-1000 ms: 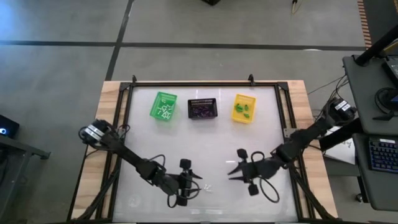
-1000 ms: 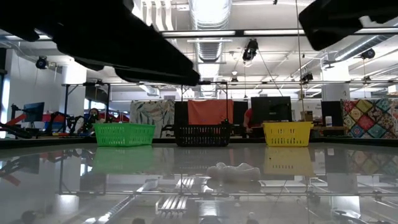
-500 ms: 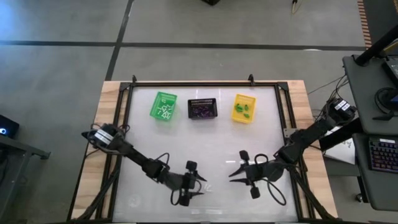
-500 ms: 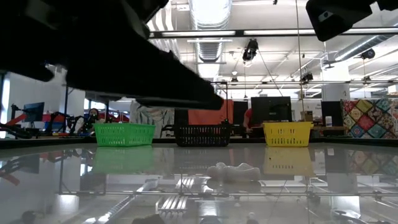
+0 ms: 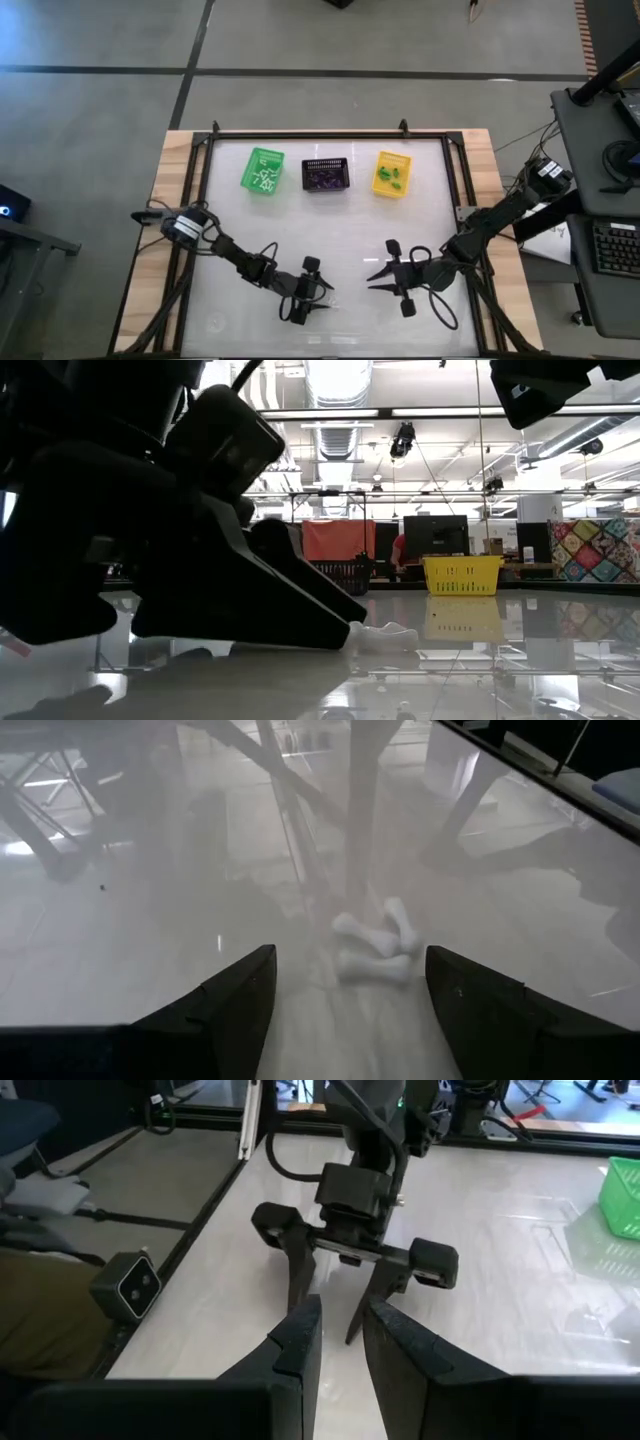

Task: Sort Halloween decoration
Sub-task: Put the white bone toy into the green basket

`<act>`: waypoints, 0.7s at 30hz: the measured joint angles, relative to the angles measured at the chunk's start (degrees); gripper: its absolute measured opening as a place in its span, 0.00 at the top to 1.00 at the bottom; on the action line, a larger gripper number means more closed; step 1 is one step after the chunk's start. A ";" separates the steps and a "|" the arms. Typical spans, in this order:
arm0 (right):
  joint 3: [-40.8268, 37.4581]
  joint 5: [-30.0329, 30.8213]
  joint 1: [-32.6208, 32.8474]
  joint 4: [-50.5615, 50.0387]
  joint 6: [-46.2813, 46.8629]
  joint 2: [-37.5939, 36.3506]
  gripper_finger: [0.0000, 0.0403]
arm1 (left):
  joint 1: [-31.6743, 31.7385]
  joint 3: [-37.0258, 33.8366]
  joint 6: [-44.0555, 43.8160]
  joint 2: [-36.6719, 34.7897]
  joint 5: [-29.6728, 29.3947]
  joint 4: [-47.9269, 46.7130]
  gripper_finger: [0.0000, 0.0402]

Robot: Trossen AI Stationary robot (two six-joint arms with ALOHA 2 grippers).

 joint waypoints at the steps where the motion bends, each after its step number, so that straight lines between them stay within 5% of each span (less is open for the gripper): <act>1: 0.00 0.00 0.00 -0.02 0.40 0.00 0.83 | 0.04 0.00 -0.40 0.33 0.01 0.09 0.40; 11: -0.02 1.44 0.00 -0.04 1.33 0.00 0.83 | 0.04 0.02 -1.02 0.91 0.58 0.46 0.45; 21: -0.02 1.46 0.00 -0.04 1.59 0.00 0.83 | -0.02 0.41 -0.28 0.91 1.46 0.01 0.64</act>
